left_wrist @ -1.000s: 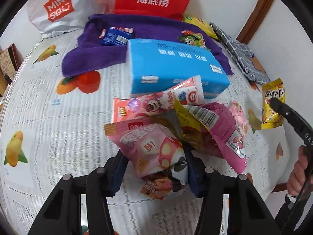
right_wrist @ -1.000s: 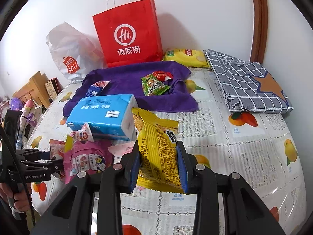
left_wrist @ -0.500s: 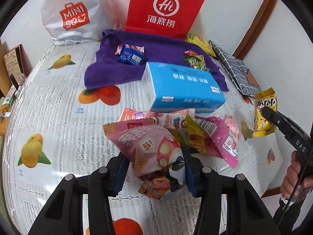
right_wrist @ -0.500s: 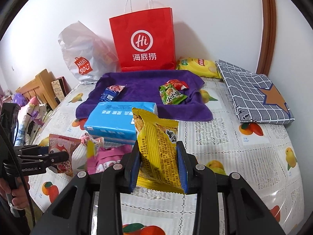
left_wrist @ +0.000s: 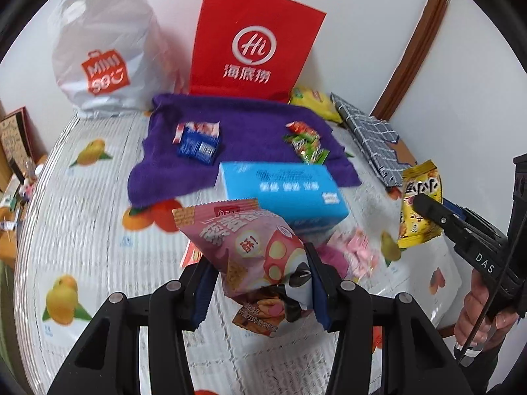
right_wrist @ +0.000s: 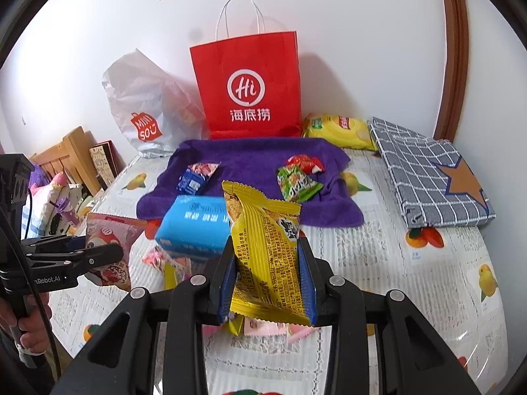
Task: Organize snacks
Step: 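Carry the pink bag and yellow bag toward the purple towel with both grippers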
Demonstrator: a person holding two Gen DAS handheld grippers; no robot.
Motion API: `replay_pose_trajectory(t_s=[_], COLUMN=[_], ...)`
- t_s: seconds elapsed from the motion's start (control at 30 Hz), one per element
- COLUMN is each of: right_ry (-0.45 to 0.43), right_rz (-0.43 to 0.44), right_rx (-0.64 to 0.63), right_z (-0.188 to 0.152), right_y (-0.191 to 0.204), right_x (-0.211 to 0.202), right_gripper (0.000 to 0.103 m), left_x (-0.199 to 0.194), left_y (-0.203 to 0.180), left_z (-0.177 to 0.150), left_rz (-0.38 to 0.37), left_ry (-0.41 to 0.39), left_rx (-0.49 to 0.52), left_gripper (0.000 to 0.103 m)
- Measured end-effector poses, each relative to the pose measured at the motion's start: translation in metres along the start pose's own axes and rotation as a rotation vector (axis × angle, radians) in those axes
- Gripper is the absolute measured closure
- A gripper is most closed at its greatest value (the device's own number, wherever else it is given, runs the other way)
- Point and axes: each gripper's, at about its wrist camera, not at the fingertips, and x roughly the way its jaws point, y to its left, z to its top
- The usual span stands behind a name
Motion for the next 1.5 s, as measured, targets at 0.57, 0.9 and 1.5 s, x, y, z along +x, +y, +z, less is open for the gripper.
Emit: replay_pose_trajectory(t_s=[0.57,0.9,1.5], right_ry=[-0.022,0.016,0.119], right_rz=[-0.048,-0.069,-0.063], right_rx=[0.026,0.052,0.050], right_z=[0.082,0.108,0.109], right_y=[-0.009,-0.020,-0.030], right_x=[0.061,0.120,0.213], right_gripper=[0.069,0.069,0.069], left_x=[0.025,0.066,0.144], left_y=[0.025,0.043,0.064], left_z=[0.092,0.136,0.161], left_rz=[0.020,0.017,-0.007], left_ry=[-0.050,-0.040,0.055], left_rx=[0.004,0.000,-0.029], left_gripper=[0.055,0.055,0.055])
